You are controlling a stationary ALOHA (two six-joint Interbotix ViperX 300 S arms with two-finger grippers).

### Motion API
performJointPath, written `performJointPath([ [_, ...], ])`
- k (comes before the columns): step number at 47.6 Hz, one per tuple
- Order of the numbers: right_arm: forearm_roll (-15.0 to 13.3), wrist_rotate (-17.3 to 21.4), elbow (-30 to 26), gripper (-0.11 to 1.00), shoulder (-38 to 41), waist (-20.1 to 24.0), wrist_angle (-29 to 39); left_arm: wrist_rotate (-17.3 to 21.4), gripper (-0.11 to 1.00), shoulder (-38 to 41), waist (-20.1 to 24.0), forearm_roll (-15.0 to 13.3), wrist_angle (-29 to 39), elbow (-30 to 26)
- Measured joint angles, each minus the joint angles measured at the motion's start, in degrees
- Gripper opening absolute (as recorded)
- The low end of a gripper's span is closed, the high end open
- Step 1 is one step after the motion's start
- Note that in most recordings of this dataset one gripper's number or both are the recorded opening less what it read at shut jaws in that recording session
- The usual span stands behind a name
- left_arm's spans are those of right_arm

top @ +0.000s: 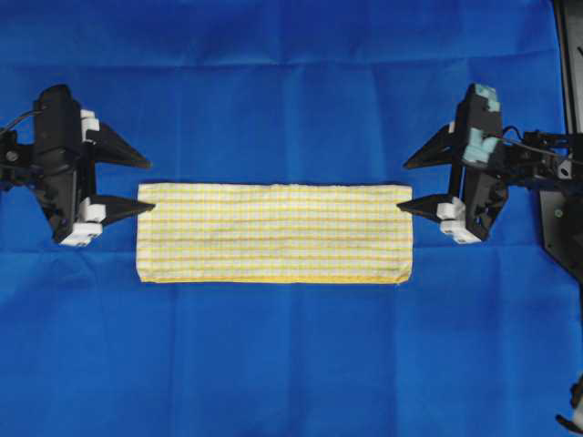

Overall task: Fold the yellow towel.
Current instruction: 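Grasp the folded towel's two far corners with both grippers and lift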

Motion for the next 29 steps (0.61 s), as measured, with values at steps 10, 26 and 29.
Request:
performJointPath([
  [10,-1.1,0.0,-1.8,0.78,6.5,-1.6,0.4,0.1,0.7,8.7,3.0,0.0,0.1,-2.0],
  [26,-1.1,0.2,-3.3,0.78,15.5,-3.2,0.4,0.1,0.67,18.2,4.9,-0.1,0.1,-4.1],
  [29,-1.1,0.1,-3.4,0.77,16.2,-3.2,0.4,-0.1,0.66,18.2,4.9,-0.1,0.3,-4.1],
])
